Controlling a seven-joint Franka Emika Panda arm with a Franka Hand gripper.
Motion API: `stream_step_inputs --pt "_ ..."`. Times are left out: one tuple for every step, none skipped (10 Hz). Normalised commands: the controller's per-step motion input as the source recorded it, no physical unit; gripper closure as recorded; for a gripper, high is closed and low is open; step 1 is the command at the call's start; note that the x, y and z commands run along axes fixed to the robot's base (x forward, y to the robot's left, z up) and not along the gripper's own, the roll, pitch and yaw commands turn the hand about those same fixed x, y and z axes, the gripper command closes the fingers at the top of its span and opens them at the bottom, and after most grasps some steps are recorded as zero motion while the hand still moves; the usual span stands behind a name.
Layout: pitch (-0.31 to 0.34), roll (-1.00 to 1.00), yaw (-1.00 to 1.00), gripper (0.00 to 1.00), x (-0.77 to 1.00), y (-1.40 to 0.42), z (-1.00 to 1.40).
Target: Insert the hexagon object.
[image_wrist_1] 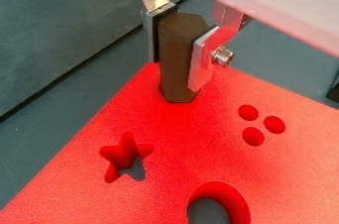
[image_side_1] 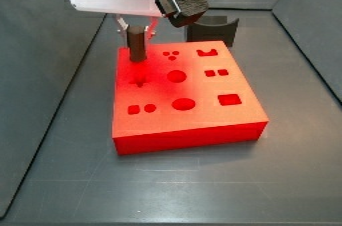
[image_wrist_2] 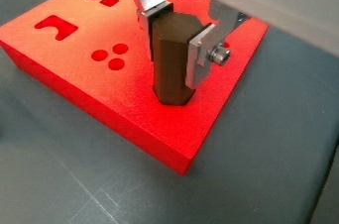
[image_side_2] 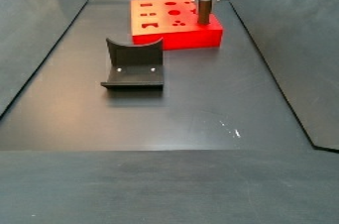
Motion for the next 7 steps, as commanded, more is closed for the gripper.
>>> stream_step_inputs --pt "-0.001 0.0 0.0 1.0 0.05 -0.04 -0.07" --pt "-0.274 0.0 0.36 1.0 0.0 0.24 -0.33" --pt "-0.229 0.0 0.54 1.0 0.0 0.24 -0.43" --pt "-0.161 0.0 0.51 1.0 0.0 0.1 -0.3" --pt "-0.067 0.0 0.0 1.0 0.0 -0.03 -0.02" --pt "-0.321 0.0 0.0 1.0 -0.23 -0.06 -0.63" --pt "-0.196 0.05 0.0 1.0 -0.32 -0.11 -0.91"
